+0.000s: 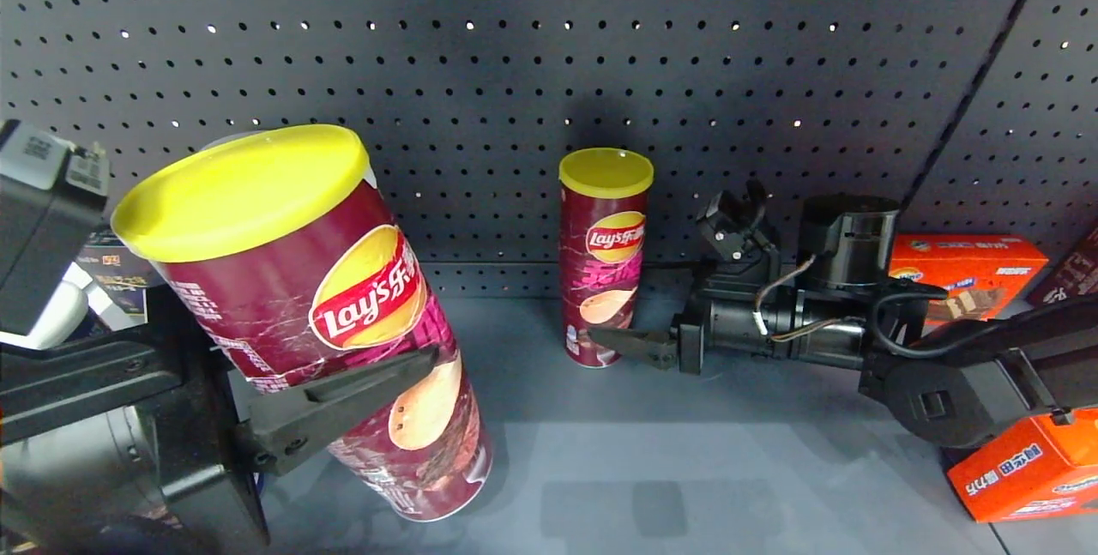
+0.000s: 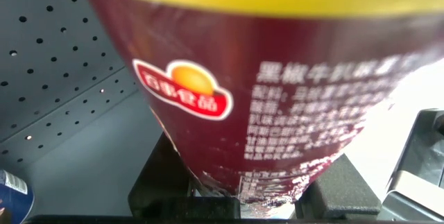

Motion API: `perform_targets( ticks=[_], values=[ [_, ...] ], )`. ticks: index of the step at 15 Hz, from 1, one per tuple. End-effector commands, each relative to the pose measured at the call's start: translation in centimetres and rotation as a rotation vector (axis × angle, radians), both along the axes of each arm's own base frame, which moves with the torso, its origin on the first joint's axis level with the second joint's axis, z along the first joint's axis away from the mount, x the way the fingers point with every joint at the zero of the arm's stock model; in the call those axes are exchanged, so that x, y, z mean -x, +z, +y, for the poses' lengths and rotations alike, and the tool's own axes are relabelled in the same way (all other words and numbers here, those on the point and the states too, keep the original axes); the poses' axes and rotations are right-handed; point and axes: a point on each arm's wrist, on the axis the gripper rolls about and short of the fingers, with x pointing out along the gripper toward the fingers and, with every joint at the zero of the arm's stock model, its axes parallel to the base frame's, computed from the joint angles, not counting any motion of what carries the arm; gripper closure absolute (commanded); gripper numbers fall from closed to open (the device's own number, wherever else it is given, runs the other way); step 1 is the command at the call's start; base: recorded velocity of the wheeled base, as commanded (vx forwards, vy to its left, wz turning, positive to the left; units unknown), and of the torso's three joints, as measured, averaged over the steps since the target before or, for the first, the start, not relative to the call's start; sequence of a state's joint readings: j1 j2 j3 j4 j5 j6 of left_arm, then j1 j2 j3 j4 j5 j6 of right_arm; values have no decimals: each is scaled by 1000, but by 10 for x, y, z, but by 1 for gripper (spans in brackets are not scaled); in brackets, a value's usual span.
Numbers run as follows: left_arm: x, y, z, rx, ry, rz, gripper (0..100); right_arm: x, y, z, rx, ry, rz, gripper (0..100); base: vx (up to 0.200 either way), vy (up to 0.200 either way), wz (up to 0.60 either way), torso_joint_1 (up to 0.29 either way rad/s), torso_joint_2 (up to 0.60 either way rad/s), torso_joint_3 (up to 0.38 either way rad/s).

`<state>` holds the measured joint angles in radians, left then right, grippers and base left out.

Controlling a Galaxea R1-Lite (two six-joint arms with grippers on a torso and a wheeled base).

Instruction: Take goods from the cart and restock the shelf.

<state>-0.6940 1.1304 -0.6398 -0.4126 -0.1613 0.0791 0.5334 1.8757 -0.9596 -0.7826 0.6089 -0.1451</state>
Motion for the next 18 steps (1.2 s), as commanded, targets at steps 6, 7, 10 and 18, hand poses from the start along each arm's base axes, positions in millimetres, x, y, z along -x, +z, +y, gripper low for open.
perform_targets(
  ticks=[6,7,10,18],
  values=[
    [-1,-1,1,-2,12,3,100,-14,-12,11,11,1,16,0,0,0,0,0,0,0],
    [-2,-1,2,-1,16,3,100,-14,-12,11,10,1,15,0,0,0,0,0,0,0],
    [-2,-1,2,-1,19,3,100,-20,-17,15,14,1,20,0,0,0,0,0,0,0],
    [-2,-2,3,-3,21,6,100,-16,-13,25,7,30,8,100,0,0,0,0,0,0]
  ],
)
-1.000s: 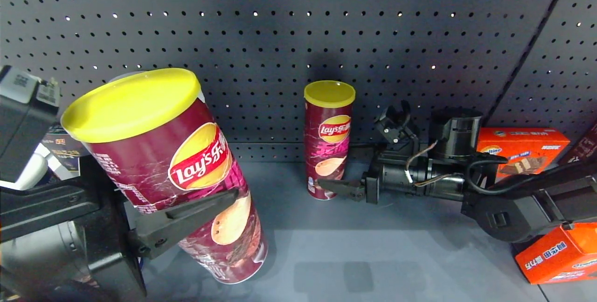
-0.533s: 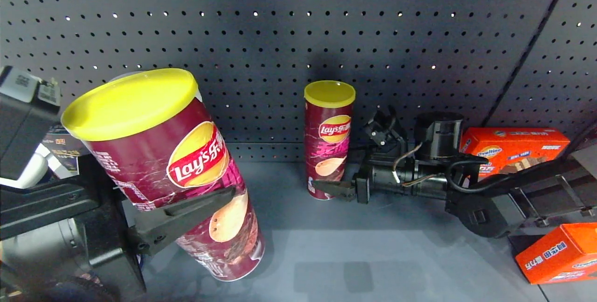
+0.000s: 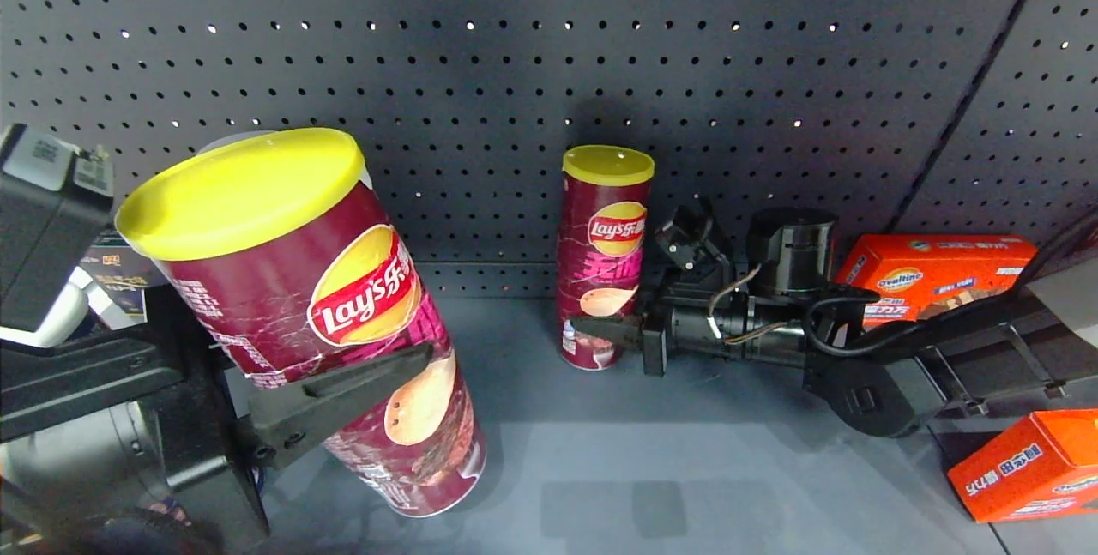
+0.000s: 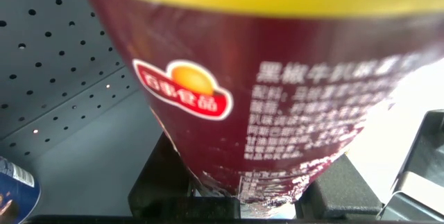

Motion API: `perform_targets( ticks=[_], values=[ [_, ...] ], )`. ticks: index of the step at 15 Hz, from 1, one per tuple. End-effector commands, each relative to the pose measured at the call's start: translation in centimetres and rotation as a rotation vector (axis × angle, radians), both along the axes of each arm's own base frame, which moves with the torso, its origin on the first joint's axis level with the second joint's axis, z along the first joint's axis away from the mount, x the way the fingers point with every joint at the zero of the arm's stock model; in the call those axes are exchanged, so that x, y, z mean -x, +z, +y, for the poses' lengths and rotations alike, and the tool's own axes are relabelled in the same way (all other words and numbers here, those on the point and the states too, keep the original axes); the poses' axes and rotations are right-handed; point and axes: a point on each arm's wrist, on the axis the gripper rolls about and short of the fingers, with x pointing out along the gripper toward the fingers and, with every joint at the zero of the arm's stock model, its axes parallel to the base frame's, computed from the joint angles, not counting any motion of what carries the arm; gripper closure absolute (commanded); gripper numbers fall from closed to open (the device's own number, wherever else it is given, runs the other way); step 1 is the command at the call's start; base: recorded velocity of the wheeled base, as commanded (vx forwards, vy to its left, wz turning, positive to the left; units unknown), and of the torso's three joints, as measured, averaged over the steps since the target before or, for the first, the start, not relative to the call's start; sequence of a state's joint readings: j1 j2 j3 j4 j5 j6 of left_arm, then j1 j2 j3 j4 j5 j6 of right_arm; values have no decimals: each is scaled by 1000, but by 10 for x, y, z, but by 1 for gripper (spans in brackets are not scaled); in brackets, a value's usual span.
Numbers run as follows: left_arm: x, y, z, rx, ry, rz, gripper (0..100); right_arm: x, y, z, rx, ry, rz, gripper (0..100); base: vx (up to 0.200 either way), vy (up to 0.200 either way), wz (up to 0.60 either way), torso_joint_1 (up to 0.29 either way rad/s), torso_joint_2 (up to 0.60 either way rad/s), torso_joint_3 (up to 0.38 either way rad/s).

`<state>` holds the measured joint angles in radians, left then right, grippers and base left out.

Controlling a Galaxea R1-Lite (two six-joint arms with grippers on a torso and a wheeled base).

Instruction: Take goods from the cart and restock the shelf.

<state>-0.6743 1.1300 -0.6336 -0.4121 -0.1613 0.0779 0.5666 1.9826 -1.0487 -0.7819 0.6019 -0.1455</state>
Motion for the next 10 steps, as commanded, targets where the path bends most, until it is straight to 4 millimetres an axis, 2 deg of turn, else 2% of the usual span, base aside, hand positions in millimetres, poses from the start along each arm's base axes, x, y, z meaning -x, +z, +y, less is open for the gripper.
perform_targets(
  ticks=[1,4,7,8,9,10],
  values=[
    [0,0,0,1,1,-1,100,7,8,1,-7,8,-12,100,0,0,0,0,0,0],
    [0,0,0,1,1,-1,100,15,17,0,-17,-12,-35,100,0,0,0,0,0,0],
    [0,1,0,3,1,-1,100,37,22,5,-11,-36,-40,100,0,0,0,0,0,0],
    [0,2,1,7,3,-6,100,56,27,6,-9,-37,-41,100,0,0,0,0,0,0],
    [0,2,1,7,3,-6,100,61,27,5,-7,-39,-39,100,0,0,0,0,0,0],
    [0,2,1,6,4,-5,100,78,30,4,-5,-31,-39,100,0,0,0,0,0,0]
  ],
)
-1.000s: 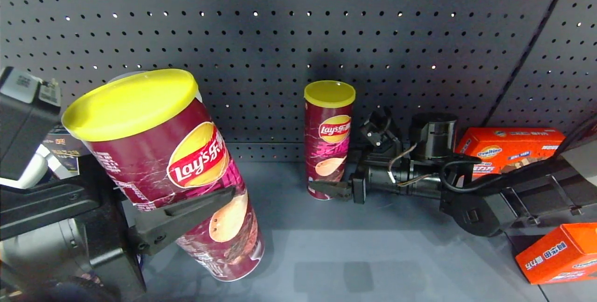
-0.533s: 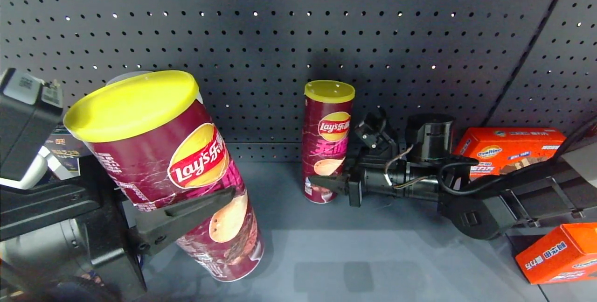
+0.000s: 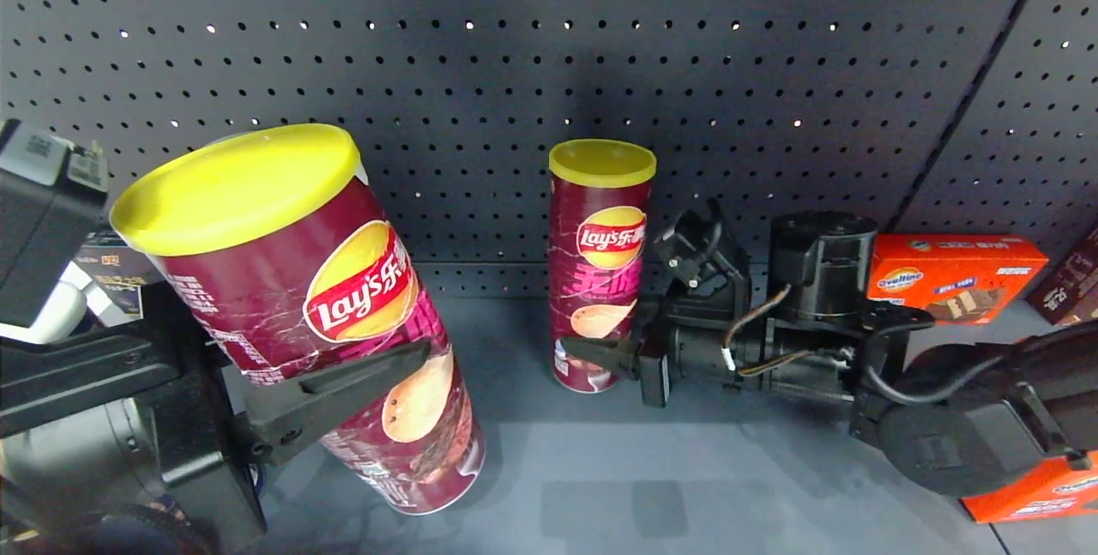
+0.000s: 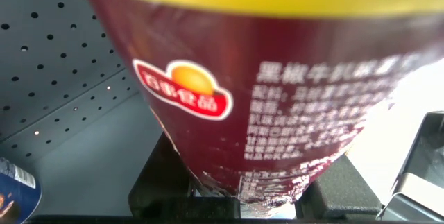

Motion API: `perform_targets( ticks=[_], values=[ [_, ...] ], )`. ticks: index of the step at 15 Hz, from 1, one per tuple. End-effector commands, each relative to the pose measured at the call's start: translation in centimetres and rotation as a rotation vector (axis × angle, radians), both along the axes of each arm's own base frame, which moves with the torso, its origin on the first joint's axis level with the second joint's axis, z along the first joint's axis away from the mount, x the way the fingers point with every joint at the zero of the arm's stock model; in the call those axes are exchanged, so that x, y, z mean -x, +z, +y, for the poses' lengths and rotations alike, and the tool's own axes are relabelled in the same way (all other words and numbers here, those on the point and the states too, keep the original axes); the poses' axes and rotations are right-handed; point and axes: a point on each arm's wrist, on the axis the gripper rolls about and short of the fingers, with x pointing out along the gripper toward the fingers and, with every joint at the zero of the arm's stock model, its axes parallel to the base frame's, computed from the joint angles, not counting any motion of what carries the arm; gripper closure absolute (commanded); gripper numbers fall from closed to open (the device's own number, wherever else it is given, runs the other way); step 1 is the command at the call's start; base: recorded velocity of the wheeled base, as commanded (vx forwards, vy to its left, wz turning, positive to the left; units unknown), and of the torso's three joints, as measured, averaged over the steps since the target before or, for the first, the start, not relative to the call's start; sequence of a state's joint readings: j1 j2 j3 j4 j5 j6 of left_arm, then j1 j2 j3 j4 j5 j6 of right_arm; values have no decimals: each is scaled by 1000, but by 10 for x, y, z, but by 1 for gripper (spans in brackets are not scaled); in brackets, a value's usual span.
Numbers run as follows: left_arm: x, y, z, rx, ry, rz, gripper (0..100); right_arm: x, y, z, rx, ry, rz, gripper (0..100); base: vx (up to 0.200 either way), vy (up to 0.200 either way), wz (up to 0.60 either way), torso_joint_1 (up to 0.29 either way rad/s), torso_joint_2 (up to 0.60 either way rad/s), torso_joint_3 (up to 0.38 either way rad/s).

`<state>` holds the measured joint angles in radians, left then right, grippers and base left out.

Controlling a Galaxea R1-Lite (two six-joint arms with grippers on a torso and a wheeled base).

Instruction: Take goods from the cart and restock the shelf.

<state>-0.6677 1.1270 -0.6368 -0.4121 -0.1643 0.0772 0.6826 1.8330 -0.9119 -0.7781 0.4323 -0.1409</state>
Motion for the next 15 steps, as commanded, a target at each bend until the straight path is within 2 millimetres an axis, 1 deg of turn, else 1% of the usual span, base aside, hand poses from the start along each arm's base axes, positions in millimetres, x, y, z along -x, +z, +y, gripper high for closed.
perform_targets(
  ticks=[1,2,3,7,8,11,15],
  values=[
    [0,0,0,-1,0,-1,100,39,13,-9,-9,25,-16,100,0,0,0,0,0,0],
    [0,0,0,-1,0,-1,100,39,13,-9,-9,25,-16,100,0,0,0,0,0,0],
    [0,0,1,0,2,1,100,66,13,-20,0,13,-16,100,0,0,0,0,0,0],
    [0,-1,0,-2,2,3,100,104,7,-42,16,23,-6,100,0,0,0,0,0,0],
    [0,-1,0,-1,2,2,100,107,5,-45,20,8,-6,100,0,0,0,0,0,0],
    [0,-1,0,-2,2,3,100,111,11,-50,4,-28,-25,100,0,0,0,0,0,0],
    [0,0,0,3,-2,8,100,113,6,-51,11,-23,-1,100,0,0,0,0,0,0]
  ],
)
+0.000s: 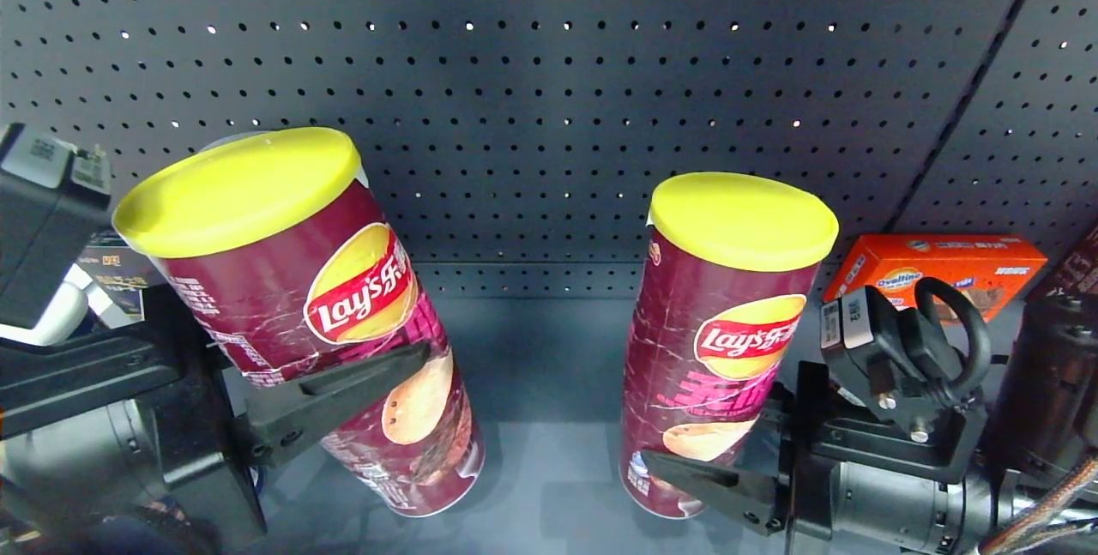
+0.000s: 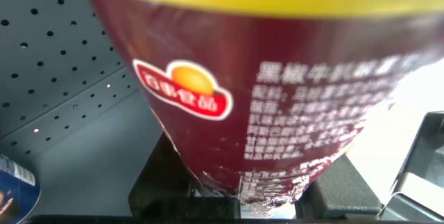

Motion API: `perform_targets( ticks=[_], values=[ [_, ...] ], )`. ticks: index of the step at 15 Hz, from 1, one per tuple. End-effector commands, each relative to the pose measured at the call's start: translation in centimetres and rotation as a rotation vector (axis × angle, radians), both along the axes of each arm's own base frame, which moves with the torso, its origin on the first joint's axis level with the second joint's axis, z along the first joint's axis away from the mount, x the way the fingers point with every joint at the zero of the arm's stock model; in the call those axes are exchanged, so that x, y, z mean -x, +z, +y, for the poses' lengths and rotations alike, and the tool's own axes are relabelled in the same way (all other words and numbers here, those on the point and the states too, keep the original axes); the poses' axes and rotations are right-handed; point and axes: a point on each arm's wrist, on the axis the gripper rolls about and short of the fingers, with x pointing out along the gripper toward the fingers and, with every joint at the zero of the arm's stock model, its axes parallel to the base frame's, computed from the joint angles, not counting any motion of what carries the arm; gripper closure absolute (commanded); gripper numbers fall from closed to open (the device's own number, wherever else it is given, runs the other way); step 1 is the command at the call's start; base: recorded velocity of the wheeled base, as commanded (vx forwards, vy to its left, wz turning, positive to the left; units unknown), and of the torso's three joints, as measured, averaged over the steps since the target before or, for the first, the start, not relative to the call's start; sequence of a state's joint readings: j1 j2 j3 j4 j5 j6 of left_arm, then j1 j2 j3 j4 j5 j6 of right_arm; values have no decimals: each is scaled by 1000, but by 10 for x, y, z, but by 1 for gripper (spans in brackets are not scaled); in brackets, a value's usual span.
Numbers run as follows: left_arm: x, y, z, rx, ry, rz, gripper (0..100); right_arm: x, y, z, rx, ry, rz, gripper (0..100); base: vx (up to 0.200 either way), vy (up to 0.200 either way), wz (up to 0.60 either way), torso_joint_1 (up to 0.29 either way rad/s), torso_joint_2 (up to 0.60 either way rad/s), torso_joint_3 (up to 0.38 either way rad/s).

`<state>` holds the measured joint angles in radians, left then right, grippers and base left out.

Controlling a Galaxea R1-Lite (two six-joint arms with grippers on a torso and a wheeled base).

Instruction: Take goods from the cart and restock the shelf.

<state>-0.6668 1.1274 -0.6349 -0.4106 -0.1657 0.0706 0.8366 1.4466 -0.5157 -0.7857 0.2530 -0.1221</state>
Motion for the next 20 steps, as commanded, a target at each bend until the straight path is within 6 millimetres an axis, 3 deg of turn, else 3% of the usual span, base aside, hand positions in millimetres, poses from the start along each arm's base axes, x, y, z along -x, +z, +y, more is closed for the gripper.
perform_targets(
  ticks=[1,20],
  values=[
    [0,1,0,1,0,-2,100,1,-1,-1,2,3,1,100,0,0,0,0,0,0],
    [-5,-3,3,-12,52,13,100,-10,-42,11,16,-5,10,100,0,0,0,0,0,0]
  ],
)
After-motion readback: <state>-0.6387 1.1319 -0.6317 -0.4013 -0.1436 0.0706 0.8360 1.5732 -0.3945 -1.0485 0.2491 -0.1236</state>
